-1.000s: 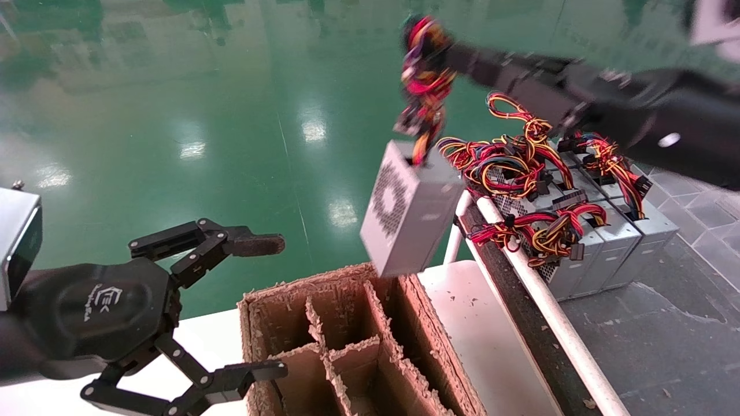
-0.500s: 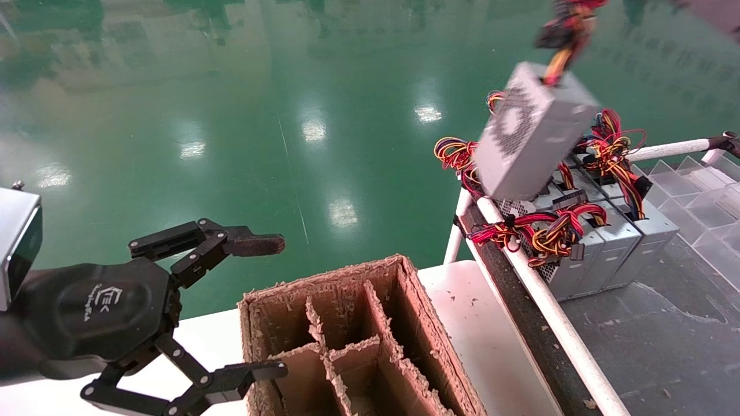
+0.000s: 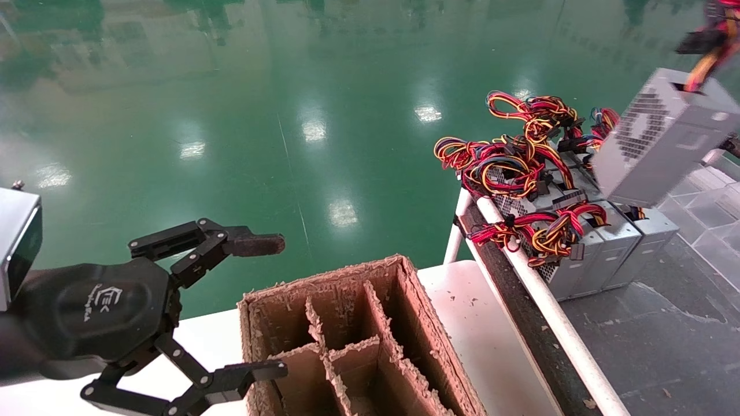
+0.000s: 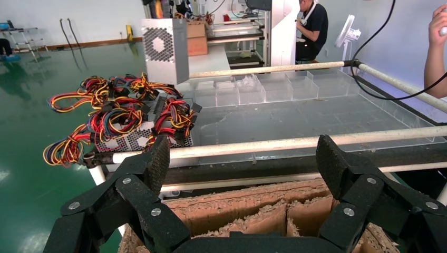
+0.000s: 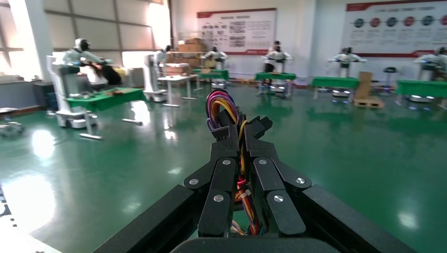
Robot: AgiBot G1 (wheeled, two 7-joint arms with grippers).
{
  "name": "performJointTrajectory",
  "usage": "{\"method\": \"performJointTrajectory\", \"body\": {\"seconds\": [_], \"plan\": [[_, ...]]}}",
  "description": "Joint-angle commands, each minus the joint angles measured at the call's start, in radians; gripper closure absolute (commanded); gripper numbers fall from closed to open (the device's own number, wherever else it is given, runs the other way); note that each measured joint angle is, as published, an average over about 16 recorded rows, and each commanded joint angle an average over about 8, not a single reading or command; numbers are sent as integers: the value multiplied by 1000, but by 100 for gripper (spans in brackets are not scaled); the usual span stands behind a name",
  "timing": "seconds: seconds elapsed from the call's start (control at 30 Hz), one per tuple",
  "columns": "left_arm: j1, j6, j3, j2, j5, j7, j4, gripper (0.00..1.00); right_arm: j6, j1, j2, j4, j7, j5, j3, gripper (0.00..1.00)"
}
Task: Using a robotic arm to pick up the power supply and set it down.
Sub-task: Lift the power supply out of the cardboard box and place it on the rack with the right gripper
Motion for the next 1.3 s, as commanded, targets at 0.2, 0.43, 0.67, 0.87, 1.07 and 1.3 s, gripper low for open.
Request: {"method": "performJointTrajectory", "body": {"seconds": [0.2,0.43,0.67,0.87,1.07,1.3], "plan": [[0,0,0,0,0,0,0,0,-7,-35,93,31,17,15,-11,100],[0,0,0,0,0,0,0,0,-11,-142,173,79,38,74,-19,100],[0,0,0,0,0,0,0,0,-11,-290,231,120,35,176,-19,100],[0,0,1,0,0,0,0,0,-10,-426,245,141,16,265,-23,100],[0,0,1,0,0,0,0,0,-3,-533,216,158,-16,317,-36,100],[0,0,1,0,-1,0,0,0,10,-561,148,167,-31,312,-60,100]]}}
